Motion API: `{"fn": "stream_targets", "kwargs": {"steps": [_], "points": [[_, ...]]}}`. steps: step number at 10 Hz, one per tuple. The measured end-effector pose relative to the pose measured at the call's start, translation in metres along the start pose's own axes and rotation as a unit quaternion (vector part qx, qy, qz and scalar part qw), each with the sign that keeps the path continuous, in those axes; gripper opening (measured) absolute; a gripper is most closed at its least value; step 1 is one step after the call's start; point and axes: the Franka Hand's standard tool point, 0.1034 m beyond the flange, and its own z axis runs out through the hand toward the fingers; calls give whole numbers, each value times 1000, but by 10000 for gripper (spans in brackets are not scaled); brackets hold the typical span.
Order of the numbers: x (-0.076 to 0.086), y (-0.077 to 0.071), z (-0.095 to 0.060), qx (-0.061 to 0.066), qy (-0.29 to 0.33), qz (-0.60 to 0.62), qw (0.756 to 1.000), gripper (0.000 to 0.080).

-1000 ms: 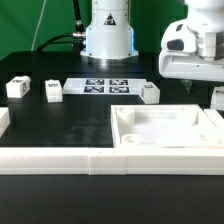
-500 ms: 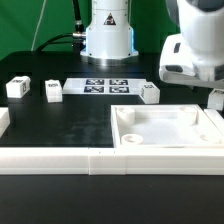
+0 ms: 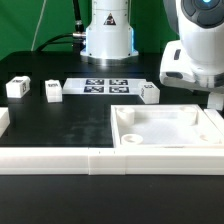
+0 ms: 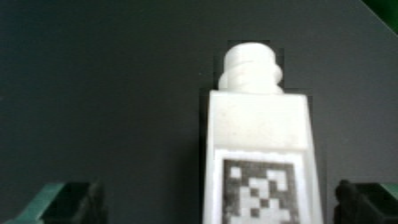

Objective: Assemble one leg

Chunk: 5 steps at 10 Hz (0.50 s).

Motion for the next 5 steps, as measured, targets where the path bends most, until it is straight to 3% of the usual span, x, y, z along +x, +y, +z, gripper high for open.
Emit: {"fn": "stream_targets", "kwargs": {"steps": [3,5], "points": [[-3,-1,0,-4,-16,-2,1000,649],[-1,-1,-1,-3,-17,-1,1000,399]]}}
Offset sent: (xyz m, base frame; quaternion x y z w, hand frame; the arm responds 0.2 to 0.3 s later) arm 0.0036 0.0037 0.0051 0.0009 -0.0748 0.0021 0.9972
